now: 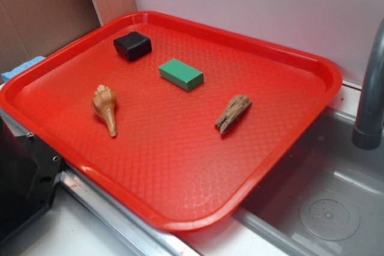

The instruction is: Grab the wood chip.

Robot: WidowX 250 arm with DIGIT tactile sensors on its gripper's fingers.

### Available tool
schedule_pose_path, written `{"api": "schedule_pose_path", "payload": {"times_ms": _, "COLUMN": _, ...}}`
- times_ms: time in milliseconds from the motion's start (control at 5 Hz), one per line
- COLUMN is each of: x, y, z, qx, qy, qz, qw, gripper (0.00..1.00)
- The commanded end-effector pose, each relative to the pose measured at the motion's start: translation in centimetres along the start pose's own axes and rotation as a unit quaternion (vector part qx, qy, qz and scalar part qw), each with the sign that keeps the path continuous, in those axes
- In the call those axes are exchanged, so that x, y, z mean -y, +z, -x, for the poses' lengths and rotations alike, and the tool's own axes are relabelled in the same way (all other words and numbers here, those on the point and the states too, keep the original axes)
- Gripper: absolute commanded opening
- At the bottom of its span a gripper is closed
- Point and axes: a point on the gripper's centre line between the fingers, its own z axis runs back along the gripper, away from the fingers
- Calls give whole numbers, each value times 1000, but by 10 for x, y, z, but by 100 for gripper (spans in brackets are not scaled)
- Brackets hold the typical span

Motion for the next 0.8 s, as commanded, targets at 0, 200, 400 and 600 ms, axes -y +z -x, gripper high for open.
{"api": "schedule_pose_path", "payload": {"times_ms": 0, "x": 0, "y": 0, "z": 0, "qx": 0, "qy": 0, "qz": 0, "qw": 1000, "gripper": 100}}
{"api": "schedule_pose_path", "payload": {"times_ms": 200, "x": 8, "y": -13, "z": -11, "qx": 38, "qy": 25, "qz": 3, "qw": 999, "gripper": 100}}
{"api": "schedule_pose_path", "payload": {"times_ms": 400, "x": 19, "y": -29, "z": -25, "qx": 61, "qy": 61, "qz": -6, "qw": 996, "gripper": 100}}
{"api": "schedule_pose_path", "payload": {"times_ms": 600, "x": 37, "y": -49, "z": -44, "qx": 67, "qy": 72, "qz": -7, "qw": 995, "gripper": 100}}
